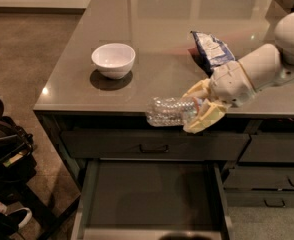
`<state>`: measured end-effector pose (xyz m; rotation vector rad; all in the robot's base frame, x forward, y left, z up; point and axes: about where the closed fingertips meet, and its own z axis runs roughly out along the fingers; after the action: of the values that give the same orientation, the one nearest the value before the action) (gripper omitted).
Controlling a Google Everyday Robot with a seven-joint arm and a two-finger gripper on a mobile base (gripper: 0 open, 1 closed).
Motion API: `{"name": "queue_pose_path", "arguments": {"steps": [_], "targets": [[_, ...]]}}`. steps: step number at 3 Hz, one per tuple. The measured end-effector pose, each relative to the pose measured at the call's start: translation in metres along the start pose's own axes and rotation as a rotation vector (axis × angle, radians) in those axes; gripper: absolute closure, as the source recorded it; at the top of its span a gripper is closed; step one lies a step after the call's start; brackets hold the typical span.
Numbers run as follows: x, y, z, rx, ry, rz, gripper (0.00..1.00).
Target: Place water bottle into middle drawer
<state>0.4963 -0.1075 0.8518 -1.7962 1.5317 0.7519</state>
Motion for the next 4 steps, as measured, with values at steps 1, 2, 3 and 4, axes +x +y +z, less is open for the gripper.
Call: {"name": "queue_pose_path", "arguments": {"steps": [1, 2, 3, 4], "targets": [[0.000, 0.000, 0.000, -0.002, 0.000, -0.001, 1.00], [-0.002, 0.019, 0.002, 0.034, 0.004, 0.021, 1.00], [-0.016, 0.058, -0.004, 0.173, -0.010, 0.086, 1.00], [0.009, 0.092, 0.016, 0.281, -0.062, 0.167, 1.00]]}}
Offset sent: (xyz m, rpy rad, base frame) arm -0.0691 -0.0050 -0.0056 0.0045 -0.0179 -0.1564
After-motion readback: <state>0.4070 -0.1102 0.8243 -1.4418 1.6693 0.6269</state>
